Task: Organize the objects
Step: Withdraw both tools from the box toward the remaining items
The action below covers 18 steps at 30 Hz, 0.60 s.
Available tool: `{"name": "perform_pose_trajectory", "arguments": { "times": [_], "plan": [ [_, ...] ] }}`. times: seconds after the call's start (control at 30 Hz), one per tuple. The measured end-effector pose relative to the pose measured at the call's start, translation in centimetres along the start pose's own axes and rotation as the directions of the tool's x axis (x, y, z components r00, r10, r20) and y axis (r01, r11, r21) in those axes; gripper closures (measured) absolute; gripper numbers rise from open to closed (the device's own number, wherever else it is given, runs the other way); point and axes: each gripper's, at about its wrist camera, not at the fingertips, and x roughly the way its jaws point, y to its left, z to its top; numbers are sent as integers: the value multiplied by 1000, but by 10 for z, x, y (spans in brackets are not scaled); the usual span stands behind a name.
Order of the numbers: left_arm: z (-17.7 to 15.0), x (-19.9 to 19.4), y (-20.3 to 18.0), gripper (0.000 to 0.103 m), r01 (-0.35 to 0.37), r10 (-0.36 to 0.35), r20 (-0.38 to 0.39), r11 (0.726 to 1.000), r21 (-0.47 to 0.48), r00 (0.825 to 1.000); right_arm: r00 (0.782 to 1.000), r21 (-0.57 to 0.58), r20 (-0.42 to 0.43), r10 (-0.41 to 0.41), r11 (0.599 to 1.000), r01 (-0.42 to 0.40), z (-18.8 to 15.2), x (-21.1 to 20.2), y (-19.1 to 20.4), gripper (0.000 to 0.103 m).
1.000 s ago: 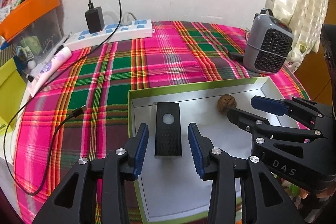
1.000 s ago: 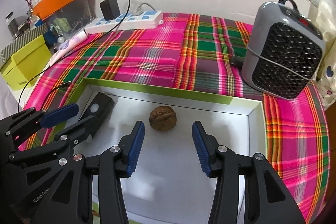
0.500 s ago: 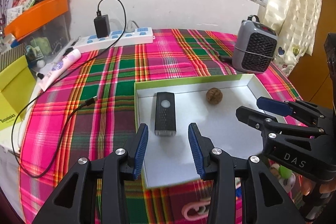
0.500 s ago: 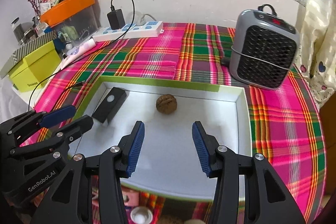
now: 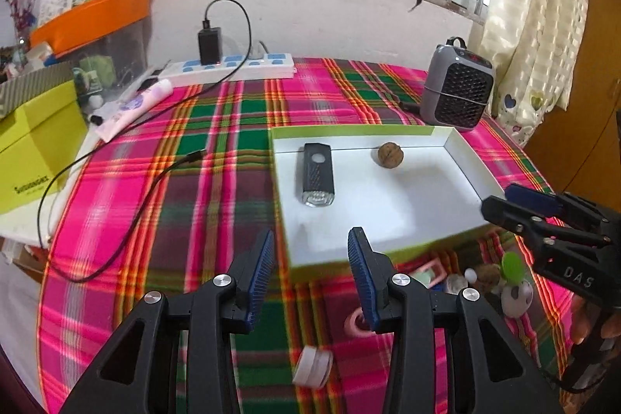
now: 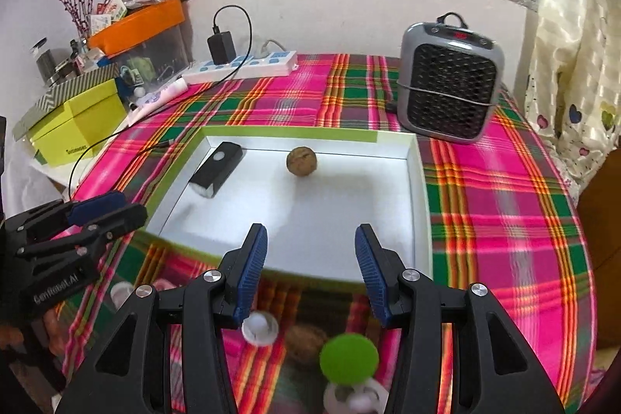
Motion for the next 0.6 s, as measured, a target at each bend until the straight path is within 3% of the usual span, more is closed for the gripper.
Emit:
{"name": "perform_pose_trajectory", "arguments": {
  "times": [0.13, 0.6],
  "plan": [
    [-13, -11, 1, 65, -13, 12, 19, 1000, 22, 1000, 1000, 25, 15, 1, 1000, -1, -14, -12, -7, 55],
    [-56, -22, 15, 59, 90, -91, -28, 995, -34, 995, 1000, 71, 13, -17, 997, 16, -64, -38, -30, 54]
  ]
}}
